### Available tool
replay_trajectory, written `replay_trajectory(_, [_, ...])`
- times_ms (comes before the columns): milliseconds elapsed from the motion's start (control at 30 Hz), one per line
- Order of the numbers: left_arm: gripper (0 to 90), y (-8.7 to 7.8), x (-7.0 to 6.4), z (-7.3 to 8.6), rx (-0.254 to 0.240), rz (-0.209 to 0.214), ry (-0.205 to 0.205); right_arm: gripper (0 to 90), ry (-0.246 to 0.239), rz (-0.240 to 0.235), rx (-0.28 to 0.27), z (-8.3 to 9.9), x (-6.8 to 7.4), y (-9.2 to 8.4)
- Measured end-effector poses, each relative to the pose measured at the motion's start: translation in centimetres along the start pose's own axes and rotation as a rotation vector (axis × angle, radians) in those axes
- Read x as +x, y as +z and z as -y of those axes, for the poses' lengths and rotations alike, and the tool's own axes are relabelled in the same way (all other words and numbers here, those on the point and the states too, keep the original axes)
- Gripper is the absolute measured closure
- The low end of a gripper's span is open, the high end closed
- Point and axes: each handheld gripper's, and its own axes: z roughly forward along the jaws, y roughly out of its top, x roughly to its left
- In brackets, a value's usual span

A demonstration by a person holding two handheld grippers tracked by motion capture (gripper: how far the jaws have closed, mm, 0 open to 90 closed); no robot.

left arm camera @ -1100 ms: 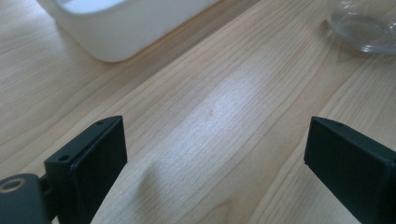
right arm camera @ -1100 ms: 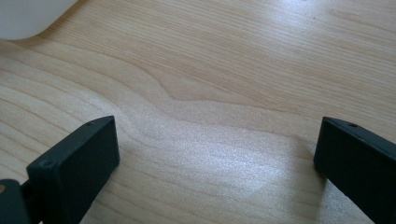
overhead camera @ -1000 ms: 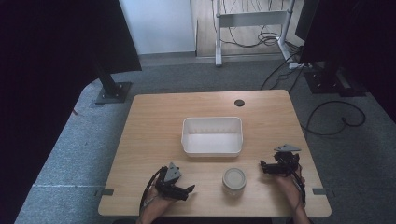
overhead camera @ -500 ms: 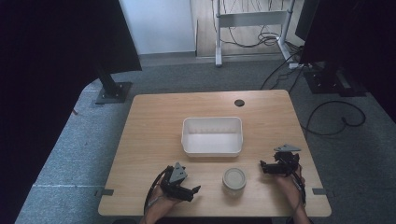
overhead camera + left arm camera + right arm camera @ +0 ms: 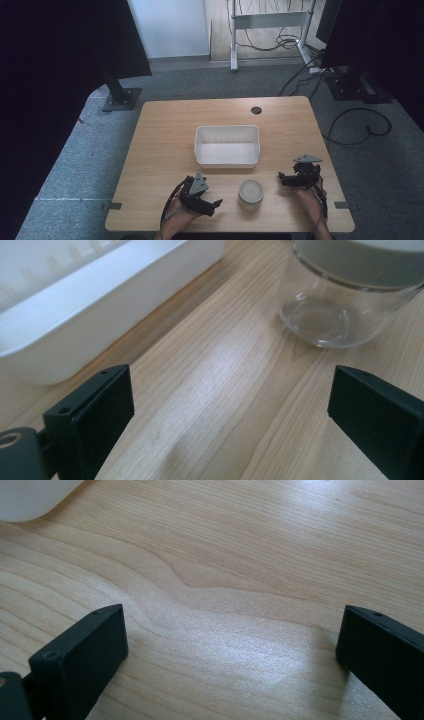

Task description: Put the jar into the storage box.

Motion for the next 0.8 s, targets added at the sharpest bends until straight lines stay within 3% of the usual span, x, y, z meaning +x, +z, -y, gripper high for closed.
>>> replay_trajectory(233, [3.5, 0.6, -0.5, -0.6, -0.002, 0.024, -0.002, 0.0, -0.001, -0.001, 0.0, 0.0, 0.0, 0.0])
replay_trajectory(800, [2.6, 2.4, -2.2, -2.5, -0.009, 0.097, 0.038, 0.0, -0.002, -0.002, -0.001, 0.0, 0.0, 0.0])
